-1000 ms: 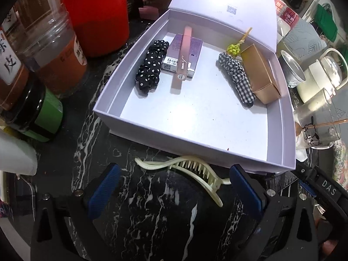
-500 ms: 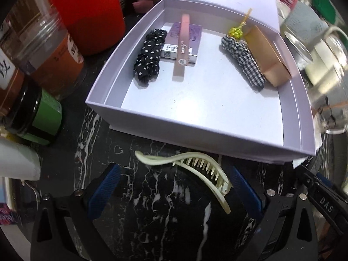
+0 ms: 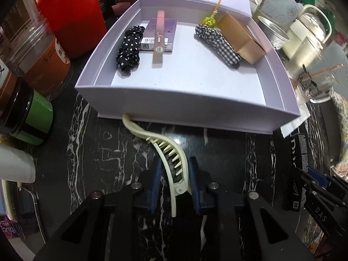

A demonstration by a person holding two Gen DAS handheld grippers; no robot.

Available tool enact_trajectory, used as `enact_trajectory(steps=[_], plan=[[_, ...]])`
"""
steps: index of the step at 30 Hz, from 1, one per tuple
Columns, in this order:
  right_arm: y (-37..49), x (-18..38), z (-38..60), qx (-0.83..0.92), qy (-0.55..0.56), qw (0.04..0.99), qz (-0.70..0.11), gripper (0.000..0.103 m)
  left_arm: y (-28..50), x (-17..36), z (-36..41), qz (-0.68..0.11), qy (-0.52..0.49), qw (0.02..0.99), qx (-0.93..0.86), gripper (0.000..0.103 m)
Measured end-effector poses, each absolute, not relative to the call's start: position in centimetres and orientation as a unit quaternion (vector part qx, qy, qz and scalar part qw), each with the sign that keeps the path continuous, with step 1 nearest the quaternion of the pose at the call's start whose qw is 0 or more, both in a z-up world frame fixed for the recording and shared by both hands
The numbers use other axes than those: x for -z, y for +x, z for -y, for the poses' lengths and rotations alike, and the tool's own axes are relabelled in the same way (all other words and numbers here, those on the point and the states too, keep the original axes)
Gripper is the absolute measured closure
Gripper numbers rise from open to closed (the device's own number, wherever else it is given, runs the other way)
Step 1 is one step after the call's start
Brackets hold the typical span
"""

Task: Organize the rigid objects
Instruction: 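Grasp the black printed box with the right tool while the left tool grasps the cream hair claw, then lift the black box and hair claw above the table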

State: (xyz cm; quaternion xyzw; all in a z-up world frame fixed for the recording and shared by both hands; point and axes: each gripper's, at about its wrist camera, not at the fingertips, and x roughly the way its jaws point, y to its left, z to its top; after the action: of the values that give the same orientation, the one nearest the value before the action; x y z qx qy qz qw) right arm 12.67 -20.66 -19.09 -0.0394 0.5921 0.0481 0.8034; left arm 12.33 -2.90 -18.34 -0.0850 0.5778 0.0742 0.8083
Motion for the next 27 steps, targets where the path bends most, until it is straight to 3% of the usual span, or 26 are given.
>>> enact_trajectory(steps=[16,27], plan=[[4.8,19.5,19.7,-0.098,-0.046,0.789,-0.605,0.077,5.8,18.2,3.6,-0.597,-0.043,0.801,-0.015,0.082],[4.7,19.2,17.6,-0.094,-0.08,0.795,-0.595,0.078,8.1,18.4,3.1,-0.59,-0.055,0.805,-0.013,0.082]])
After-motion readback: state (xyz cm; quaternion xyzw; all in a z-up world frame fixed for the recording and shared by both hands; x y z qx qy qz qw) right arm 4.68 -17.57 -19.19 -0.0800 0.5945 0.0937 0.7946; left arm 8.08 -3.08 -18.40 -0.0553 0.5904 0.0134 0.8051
